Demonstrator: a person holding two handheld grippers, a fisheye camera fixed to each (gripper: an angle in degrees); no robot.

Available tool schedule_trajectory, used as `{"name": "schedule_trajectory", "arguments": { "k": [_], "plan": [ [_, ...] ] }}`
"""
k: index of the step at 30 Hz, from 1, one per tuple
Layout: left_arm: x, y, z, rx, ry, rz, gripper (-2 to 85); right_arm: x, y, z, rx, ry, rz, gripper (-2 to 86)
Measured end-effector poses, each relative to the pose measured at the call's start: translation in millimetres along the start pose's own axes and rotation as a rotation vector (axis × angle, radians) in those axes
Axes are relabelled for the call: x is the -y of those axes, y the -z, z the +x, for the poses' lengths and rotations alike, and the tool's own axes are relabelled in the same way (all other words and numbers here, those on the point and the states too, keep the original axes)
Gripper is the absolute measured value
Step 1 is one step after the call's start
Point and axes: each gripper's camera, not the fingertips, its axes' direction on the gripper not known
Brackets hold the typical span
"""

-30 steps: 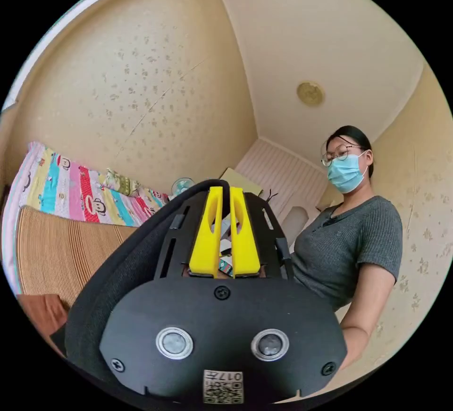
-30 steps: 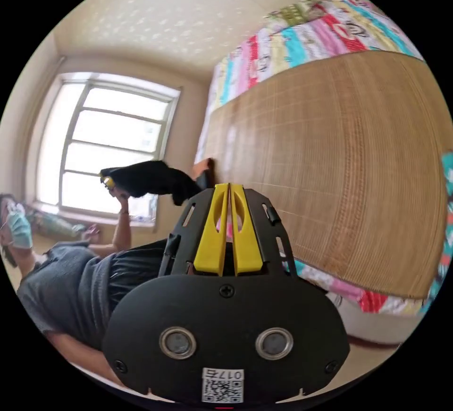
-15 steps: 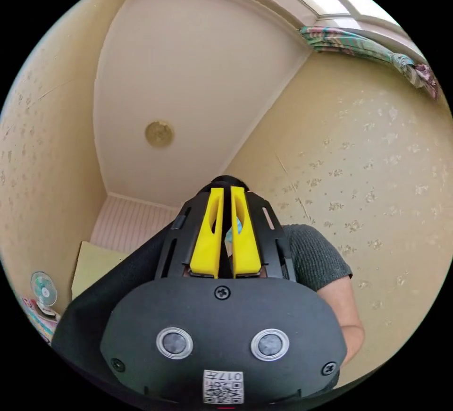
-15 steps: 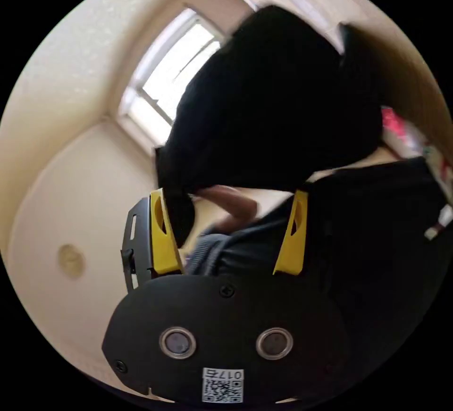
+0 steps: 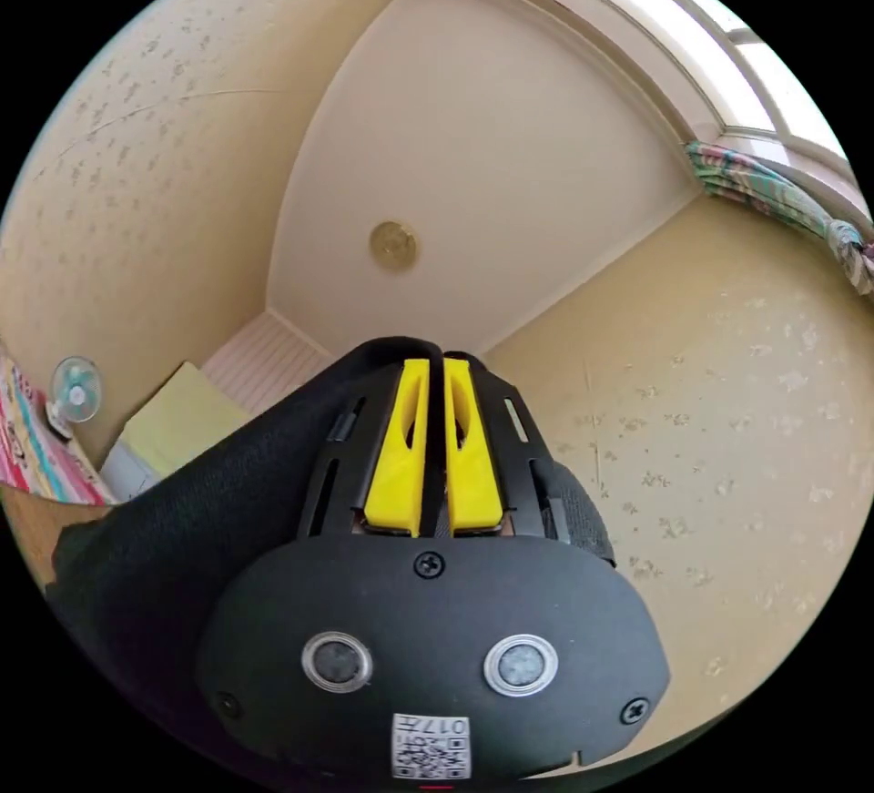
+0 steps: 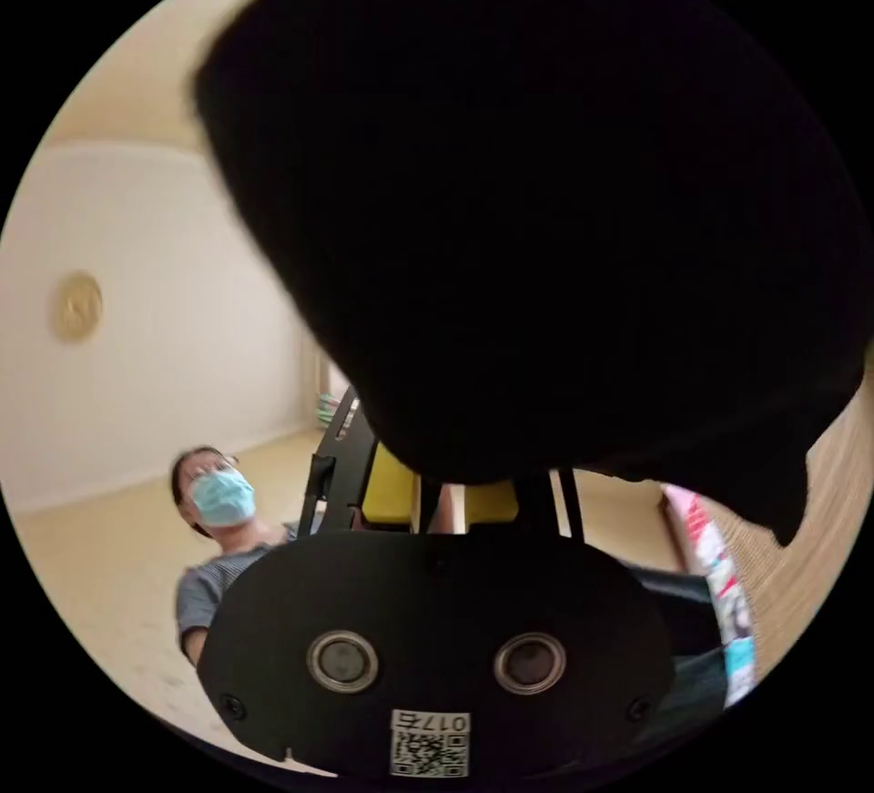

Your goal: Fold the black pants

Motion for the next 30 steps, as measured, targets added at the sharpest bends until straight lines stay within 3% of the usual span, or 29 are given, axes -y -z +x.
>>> {"name": "schedule_trajectory", "arguments": {
  "k": [1,3,4,6,8,9,10,13,15,18,22,25,28,30],
  "plan": [
    [-4.4,10.4,-2.9,0.107,0.04,-0.011,3.4,6.8,-1.2,-25.2,-0.094,0.102,-0.012,3.0],
    [-28.0,50.5,-17.7,0.668,0.245,-0.038,4.6,14.0,-13.4,-66.4,-0.272,0.255,-0.054,2.7],
    [-34.8,58.0,-23.3,0.826,0.311,-0.049,5.3,15.3,-31.6,-95.0,-0.425,0.36,-0.104,2.6],
    [-64.2,76.0,-59.5,1.454,0.613,-0.178,7.3,11.1,-69.8,-130.0,-0.681,0.488,-0.167,2.6],
    [-83.2,70.1,-90.1,1.748,0.688,-0.289,6.5,1.7,-111.9,-149.7,-0.914,0.571,-0.163,2.7],
    [-91.8,56.9,-107.5,1.791,0.653,-0.303,6.6,-6.6,-140.6,-154.2,-1.041,0.621,-0.149,2.8],
    [-94.4,48.9,-115.5,1.772,0.622,-0.296,6.7,-15.2,-168.9,-151.5,-1.145,0.667,-0.158,2.9],
    [-94.4,-11.2,-166.1,1.461,0.418,-0.304,12.0,-41.4,-244.3,-124.3,-1.43,0.8,-0.232,3.1],
    [-85.0,-80.4,-215.5,1.23,0.307,-0.417,17.2,-54.3,-283.8,-100.8,-1.532,0.856,-0.299,3.1],
    [-78.4,-178.9,-261.7,1.061,0.159,-0.568,22.0,-70.4,-335.0,-60.3,-1.604,0.924,-0.4,3.1],
    [-80.3,-252.6,-300.6,1.108,0.042,-0.675,22.9,-73.6,-378.3,-7.1,-1.652,0.945,-0.459,3.2],
    [-92.1,-270.4,-344.3,1.118,0.13,-0.765,20.6,-61.6,-395.2,22.0,-1.683,0.934,-0.502,3.7],
    [-94.8,-266.6,-359.1,1.153,0.14,-0.746,11.7,-38.8,-395.1,40.8,-1.649,0.882,-0.499,4.8],
    [-87.1,-254.4,-359.2,1.042,0.104,-0.676,5.9,-27.0,-397.2,44.9,-1.648,0.878,-0.473,5.8]
  ]
}}
